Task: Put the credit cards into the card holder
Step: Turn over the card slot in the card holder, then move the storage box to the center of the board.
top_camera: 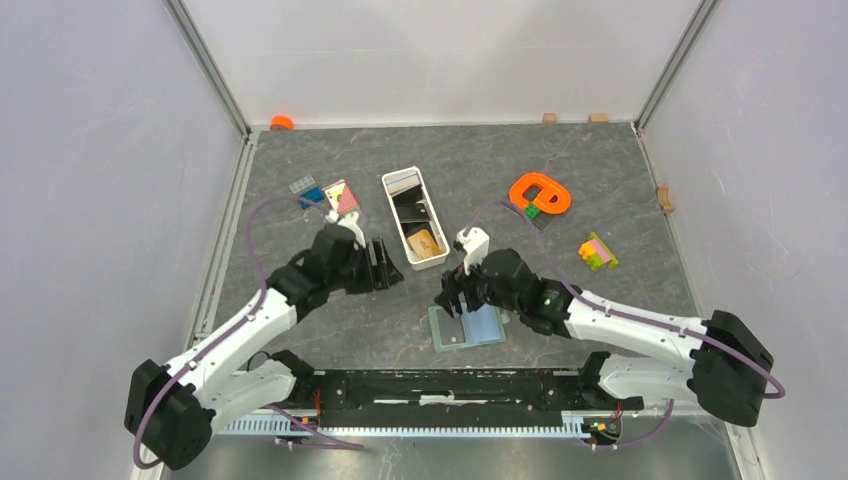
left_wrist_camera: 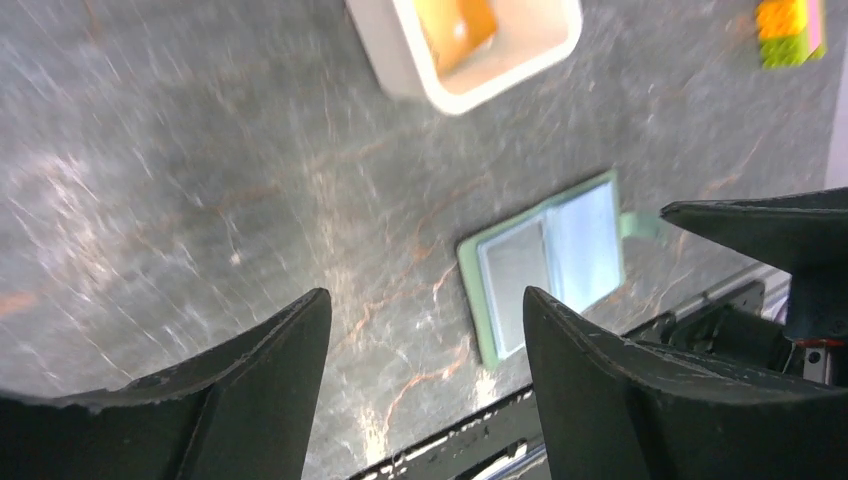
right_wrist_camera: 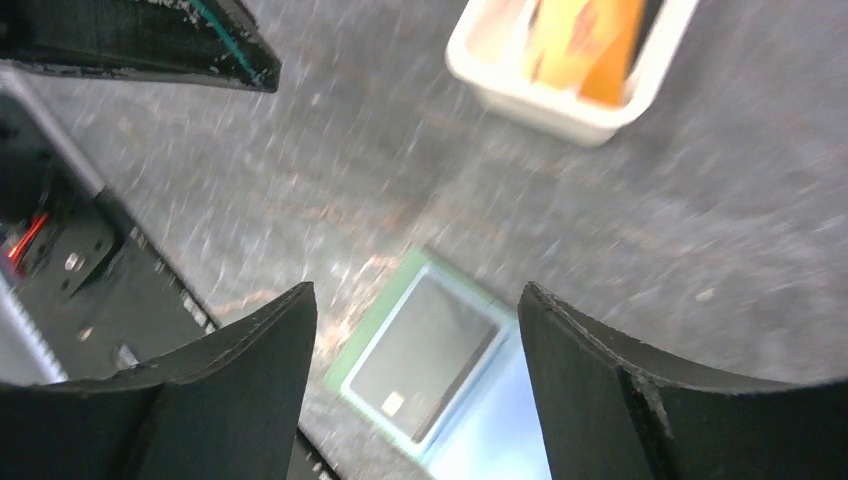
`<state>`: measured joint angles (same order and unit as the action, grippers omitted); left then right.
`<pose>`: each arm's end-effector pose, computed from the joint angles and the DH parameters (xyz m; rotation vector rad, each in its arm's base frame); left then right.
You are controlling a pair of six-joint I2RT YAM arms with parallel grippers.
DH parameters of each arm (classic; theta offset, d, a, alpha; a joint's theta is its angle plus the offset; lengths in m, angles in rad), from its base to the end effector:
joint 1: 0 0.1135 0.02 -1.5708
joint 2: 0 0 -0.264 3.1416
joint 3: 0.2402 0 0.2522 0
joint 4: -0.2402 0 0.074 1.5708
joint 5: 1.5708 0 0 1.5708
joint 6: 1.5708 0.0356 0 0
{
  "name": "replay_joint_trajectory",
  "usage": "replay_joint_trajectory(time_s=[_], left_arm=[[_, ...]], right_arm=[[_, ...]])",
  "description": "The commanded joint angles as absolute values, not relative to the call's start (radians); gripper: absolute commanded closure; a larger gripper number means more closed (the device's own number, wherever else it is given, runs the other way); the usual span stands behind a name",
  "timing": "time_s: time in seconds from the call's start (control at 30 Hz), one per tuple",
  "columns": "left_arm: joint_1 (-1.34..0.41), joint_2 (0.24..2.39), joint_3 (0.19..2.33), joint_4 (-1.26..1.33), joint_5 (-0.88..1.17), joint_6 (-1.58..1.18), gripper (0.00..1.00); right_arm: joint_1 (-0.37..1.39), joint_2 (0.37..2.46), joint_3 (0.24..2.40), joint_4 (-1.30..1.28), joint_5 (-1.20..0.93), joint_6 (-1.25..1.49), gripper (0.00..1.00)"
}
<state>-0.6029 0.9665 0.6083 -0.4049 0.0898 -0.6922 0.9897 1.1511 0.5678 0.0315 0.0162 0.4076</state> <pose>0.1626 -0.1158 0.2254 -0.0624 2.4526 -0.7202 0.1340 0.2030 0.2123 -0.6306 2.1403 0.7880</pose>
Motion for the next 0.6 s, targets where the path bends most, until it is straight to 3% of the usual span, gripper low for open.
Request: replay_joint_trajectory(time_s=[0.0, 0.23, 0.57], left_arm=[[-0.518, 1.034, 0.753, -0.508, 0.183, -0.52, 0.22], [-0.483, 1.21, 0.791, -0.285, 0.191, -0.585, 0.22], [-0.456, 1.393, 0.791, -0.019, 0.231, -0.658, 0.31]], right_arm=[[0.935, 1.179, 0.748, -0.129, 0.213, 0.244, 0.2], [0.821, 1.277, 0.877, -0.129, 0.221, 0.168, 0.16], [0.792, 1.396, 0.947, 0.029, 0.216, 0.115, 0.16]])
